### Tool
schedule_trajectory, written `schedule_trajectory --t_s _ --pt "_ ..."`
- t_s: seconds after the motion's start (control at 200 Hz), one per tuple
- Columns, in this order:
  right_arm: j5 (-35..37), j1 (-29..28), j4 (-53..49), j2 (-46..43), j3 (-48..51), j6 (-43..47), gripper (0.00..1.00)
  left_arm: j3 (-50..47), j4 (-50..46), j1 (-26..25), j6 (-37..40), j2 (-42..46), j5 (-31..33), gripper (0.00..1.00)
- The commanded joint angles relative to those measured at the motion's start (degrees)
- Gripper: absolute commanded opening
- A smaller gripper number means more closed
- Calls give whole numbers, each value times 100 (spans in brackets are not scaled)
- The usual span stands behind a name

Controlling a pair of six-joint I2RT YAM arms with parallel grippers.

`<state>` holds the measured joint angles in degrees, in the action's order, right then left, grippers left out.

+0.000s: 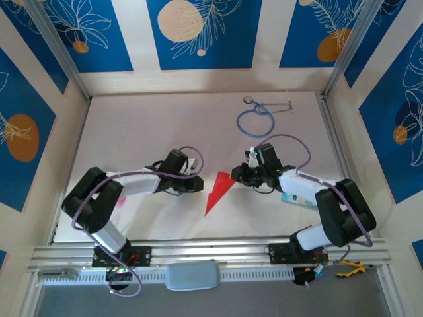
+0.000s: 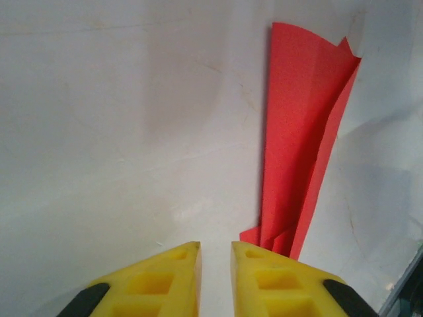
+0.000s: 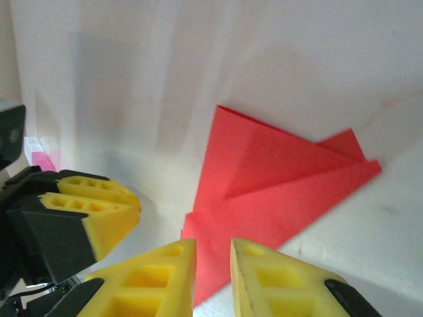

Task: Fold a paper plane with a square sheet of paper (pick it up from the middle)
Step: Fold the wing for the fifth time at the center of the table, then move a paper plane to the center of the table.

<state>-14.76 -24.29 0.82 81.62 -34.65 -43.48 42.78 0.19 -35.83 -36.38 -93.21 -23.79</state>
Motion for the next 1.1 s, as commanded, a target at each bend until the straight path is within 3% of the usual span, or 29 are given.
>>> schedule_trajectory --t_s 0.0,0.125,0.475,1.096 --pt "-20 -64 -56 -39 225 -155 21 24 -14 40 188 -37 -436 22" --pt "-74 -126 34 27 294 -229 21 243 -246 2 325 -266 -670 22" --pt "-119 -293 248 399 271 -371 21 638 -620 -226 394 -681 -606 26" --pt "-200 -367 472 785 277 -511 22 1065 -1025 -554 523 -1046 -609 26"
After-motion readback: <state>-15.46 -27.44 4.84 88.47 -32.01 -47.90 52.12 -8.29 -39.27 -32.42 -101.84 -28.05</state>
